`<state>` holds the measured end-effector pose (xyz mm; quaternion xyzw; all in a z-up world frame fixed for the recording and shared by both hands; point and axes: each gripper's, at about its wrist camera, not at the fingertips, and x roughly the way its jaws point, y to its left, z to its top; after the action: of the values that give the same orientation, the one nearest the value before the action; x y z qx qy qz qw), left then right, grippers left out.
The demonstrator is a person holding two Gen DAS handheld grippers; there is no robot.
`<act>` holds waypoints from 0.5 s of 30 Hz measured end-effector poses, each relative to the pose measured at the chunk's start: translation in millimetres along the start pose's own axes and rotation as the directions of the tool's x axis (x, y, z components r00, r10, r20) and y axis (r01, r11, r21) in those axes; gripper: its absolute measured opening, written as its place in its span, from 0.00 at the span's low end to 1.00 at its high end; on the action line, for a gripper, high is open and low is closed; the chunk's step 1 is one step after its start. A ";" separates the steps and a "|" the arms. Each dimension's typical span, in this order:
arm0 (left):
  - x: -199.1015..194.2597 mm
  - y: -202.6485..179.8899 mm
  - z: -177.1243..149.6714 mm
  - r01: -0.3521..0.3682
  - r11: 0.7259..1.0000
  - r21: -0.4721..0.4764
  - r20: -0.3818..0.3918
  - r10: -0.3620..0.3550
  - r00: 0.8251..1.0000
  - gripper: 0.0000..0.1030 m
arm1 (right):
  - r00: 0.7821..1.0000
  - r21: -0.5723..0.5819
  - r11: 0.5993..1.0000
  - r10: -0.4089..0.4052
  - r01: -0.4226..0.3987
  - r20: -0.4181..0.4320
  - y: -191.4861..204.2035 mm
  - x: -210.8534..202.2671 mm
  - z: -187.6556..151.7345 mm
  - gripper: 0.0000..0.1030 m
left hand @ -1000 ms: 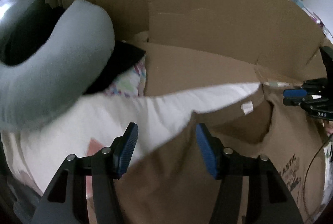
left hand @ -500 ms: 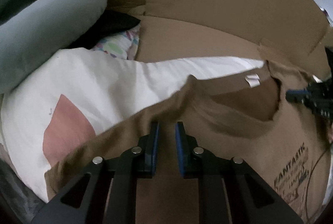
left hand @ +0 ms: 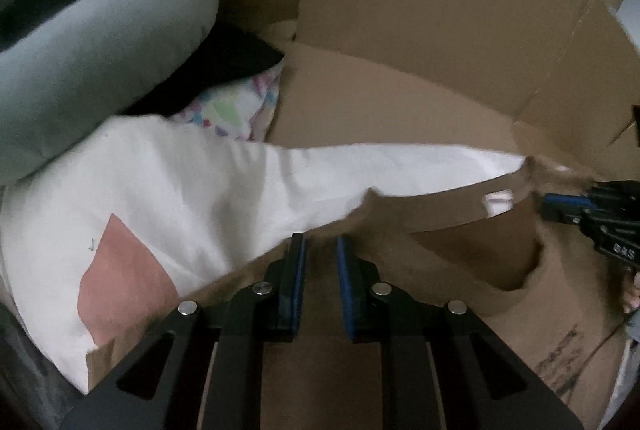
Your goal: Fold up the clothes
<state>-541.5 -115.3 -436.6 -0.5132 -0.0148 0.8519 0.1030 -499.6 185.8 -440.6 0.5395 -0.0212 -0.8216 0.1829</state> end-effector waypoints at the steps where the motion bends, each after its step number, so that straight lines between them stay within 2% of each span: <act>1: -4.4 -2.7 0.3 0.006 1.000 -0.002 0.012 -0.006 1.000 0.15 | 1.000 0.004 1.000 0.011 -0.011 0.002 -0.9 -5.5 3.8 0.04; 8: -29.1 -29.3 -1.1 0.046 0.999 -0.008 0.036 -0.046 0.998 0.15 | 1.000 -0.054 0.998 -0.010 0.012 0.028 -7.5 -68.2 14.2 0.08; 12: -41.7 -54.5 -10.1 0.026 0.999 0.034 0.026 -0.027 0.999 0.15 | 0.996 -0.081 0.992 -0.092 0.094 0.021 -24.1 -102.9 -2.3 0.13; 15: -47.0 -66.8 -17.2 0.054 0.999 -0.001 0.015 -0.054 0.998 0.15 | 0.992 -0.067 0.989 -0.129 0.129 0.001 -42.2 -126.1 -20.4 0.14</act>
<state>-494.5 -60.3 -395.0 -0.5062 -0.0299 0.8527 0.1254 -448.8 269.2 -348.0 0.5347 0.0417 -0.8311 0.1474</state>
